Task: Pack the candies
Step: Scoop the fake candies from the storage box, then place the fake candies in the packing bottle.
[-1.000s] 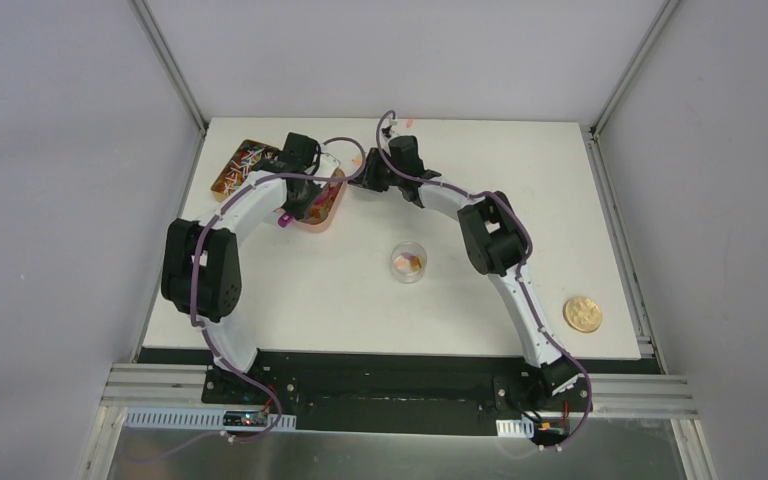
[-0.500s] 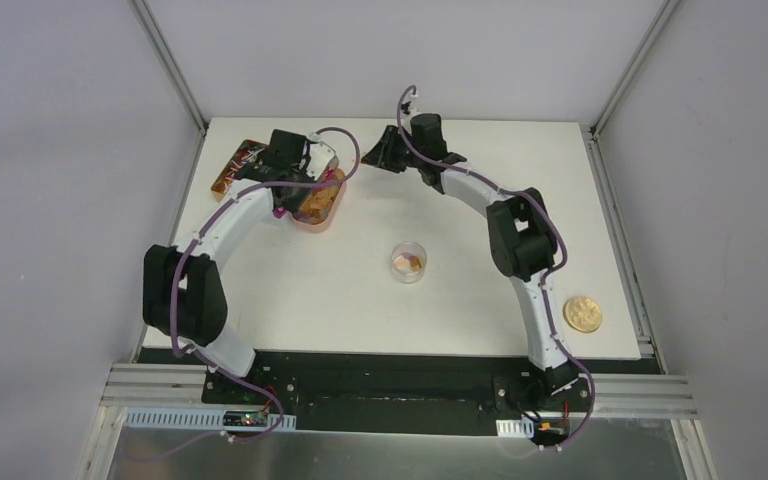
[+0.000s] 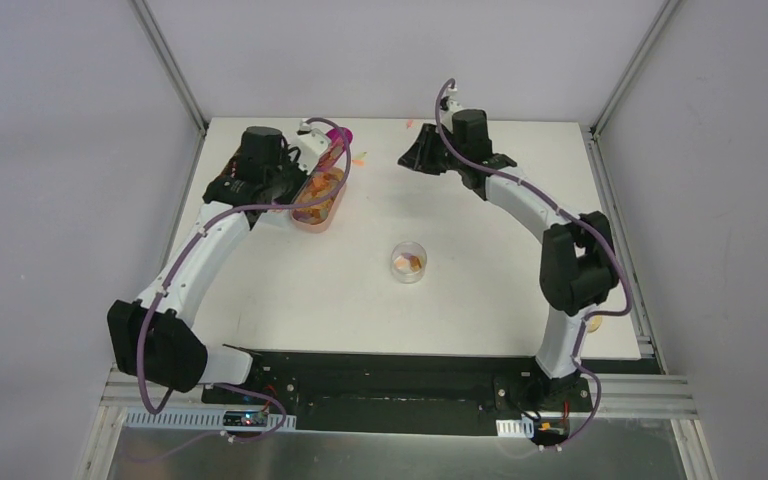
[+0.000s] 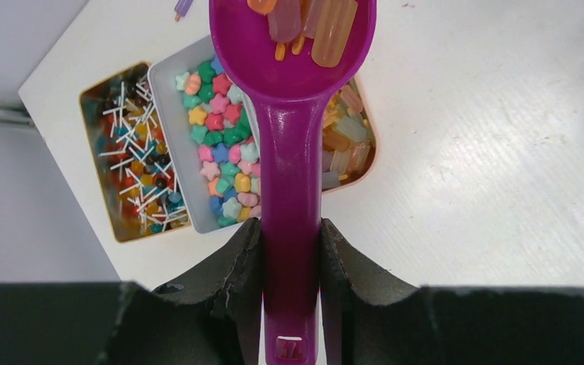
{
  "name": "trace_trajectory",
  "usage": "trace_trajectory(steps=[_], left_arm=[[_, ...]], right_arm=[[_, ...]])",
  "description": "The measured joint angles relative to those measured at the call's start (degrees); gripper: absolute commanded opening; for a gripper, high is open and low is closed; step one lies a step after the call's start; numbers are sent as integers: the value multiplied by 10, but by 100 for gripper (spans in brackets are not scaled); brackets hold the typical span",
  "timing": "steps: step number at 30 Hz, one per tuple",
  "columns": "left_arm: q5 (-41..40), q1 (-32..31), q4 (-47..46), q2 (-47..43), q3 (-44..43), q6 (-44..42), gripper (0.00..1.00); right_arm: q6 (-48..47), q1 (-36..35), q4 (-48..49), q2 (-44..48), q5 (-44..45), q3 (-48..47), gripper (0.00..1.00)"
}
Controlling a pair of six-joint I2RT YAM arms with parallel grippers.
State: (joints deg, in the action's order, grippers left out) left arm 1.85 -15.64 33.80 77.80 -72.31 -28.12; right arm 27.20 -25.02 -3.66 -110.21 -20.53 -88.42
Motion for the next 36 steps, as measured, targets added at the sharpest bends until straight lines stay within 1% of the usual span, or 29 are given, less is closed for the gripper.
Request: trace_trajectory(steps=[4,7,12,18,19,20,24,27,29,36], left_arm=[[33,-1,-4,-33,12,0,0],[42,-9,0,-48,16,0,0],[34,-59,31,-44,8,0,0],[1,-125,86,-19,-14,0,0],[-1,-131,94,-18,-14,0,0],[-4,-140,103,-18,-14,0,0],[-20,-170,129,-18,-14,0,0],[-29,-188,146,-18,-14,1,0],[-34,-198,156,-18,-14,2,0],[-55,-231,203,-12,-16,9,0]], right_arm=[[-21,0,-27,67,12,60,32],[-36,-1,-47,120,28,105,32],[-57,3,-91,207,53,161,33],[-84,17,-155,300,98,188,38],[-88,19,-165,314,108,192,40],[-91,21,-174,330,117,197,45],[-99,28,-205,387,154,223,71],[-104,31,-224,423,178,243,85],[-103,32,-236,434,188,247,99],[-97,32,-250,464,201,256,100]])
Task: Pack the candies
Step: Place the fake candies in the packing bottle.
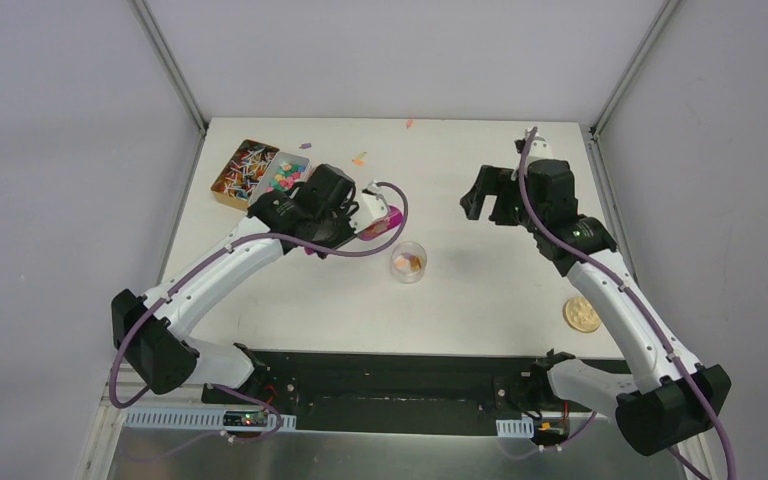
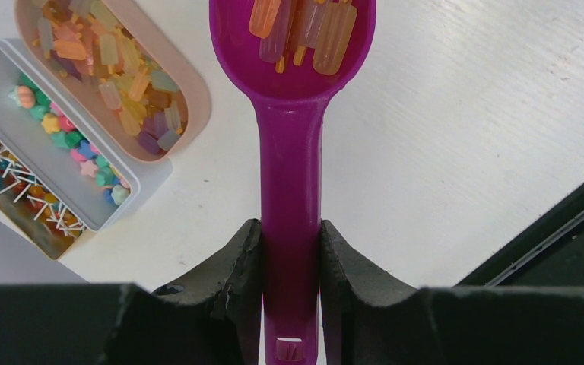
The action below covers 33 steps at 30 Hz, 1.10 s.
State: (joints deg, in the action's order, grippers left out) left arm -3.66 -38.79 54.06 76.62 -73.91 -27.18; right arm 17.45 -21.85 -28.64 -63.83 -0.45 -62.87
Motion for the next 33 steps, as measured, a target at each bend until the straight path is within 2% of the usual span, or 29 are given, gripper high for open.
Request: trace_trajectory(steps=[6,12,21,27,33], left_arm=[[-14,-30,37,15,-18,14,0],[-23,-52,61,32,-22,27,0],[-25,-86,91,41,-25,46,0],[-38,-110,122,73,-44,72,0],[-50,-123,150,110,-59,93,0]], right_arm=[[12,0,0,20,-6,34,100],[21,0,-2,20,-31,47,92],[24,0,10,33,-50,82,89],[25,0,20,39,-65,86,68],[40,0,50,53,-98,112,33]])
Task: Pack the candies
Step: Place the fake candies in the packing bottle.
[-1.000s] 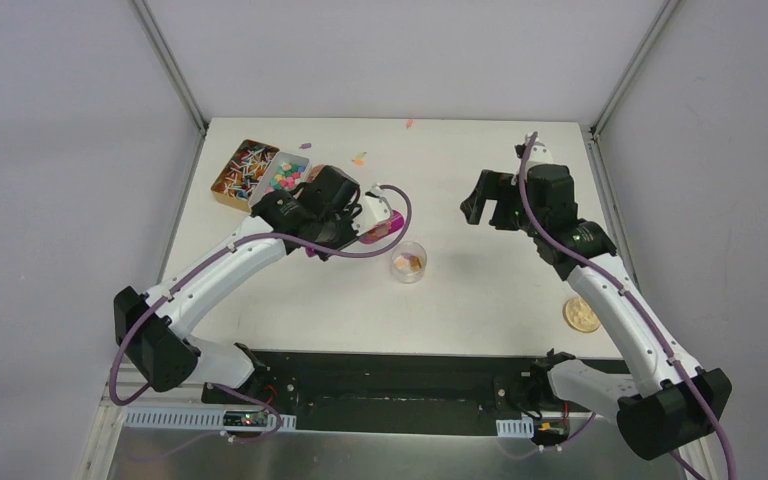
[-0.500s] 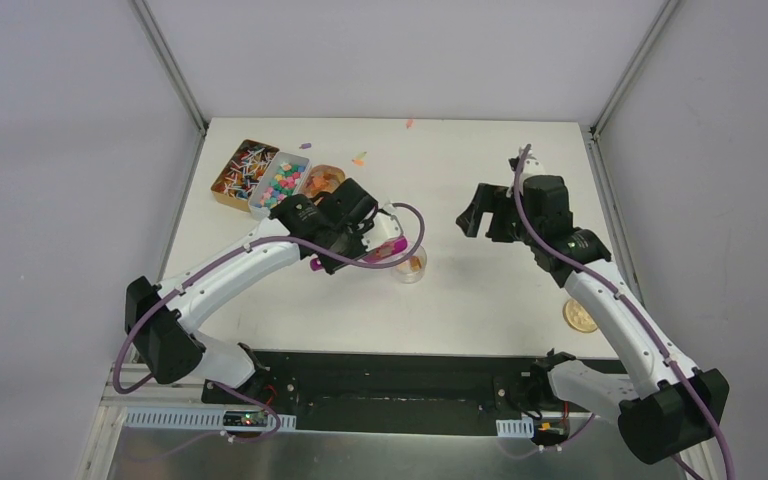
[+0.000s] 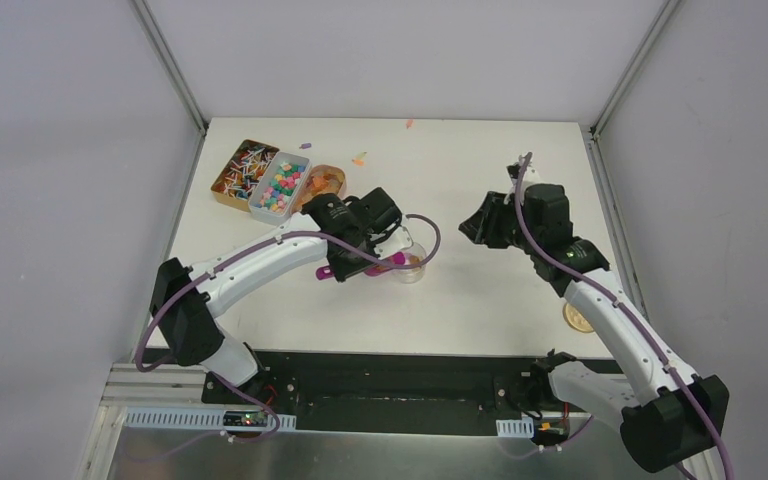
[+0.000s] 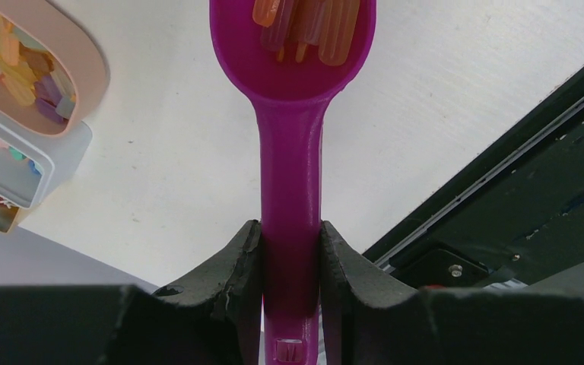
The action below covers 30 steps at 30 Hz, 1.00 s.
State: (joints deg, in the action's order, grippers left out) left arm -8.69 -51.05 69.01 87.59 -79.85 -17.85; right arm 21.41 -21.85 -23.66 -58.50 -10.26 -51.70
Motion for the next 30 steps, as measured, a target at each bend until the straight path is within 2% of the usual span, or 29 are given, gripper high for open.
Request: trace_trajectory(steps=[3,7,12,23,30], left_arm=[[-3,-5,6,10,-16,7,0],[-4,-10,12,15,-34,12,0],[-6,-11,23,23,-43,17,0],[-9,-12,25,44,-54,21,0],[-4,-15,19,44,-54,20,0]], right_arm=[[31,0,34,3,-32,34,20],[93,-2,103,2,-80,96,10],[145,-32,178,-28,-93,132,7],[184,-124,303,-144,-85,128,3],[213,-143,374,-237,-80,100,1]])
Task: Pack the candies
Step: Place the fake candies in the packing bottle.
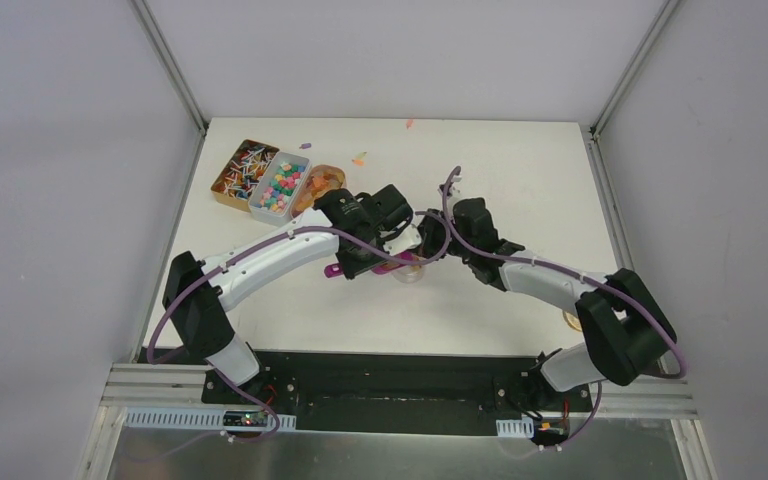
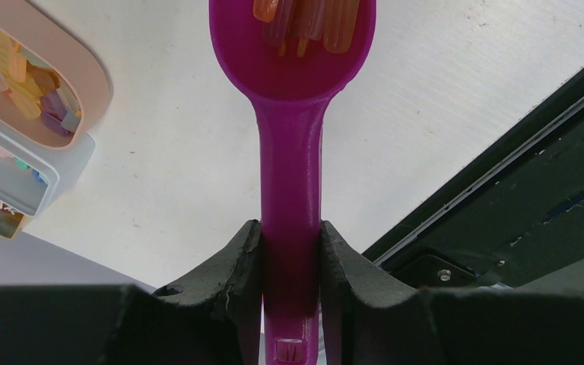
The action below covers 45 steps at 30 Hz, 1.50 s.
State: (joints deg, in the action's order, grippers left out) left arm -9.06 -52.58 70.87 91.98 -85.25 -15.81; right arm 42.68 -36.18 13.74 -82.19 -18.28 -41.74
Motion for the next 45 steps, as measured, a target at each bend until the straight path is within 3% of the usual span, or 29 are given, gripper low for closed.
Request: trace_trajectory(steps=[12,45], left_arm=[[0,0,-19,-6,0,-1,0],[24,0,-66,-35,-4,-32,0]], right_arm=[[10,-9,41,-68,9,-27,1],[10,-28,35,-73,11,-15,1]])
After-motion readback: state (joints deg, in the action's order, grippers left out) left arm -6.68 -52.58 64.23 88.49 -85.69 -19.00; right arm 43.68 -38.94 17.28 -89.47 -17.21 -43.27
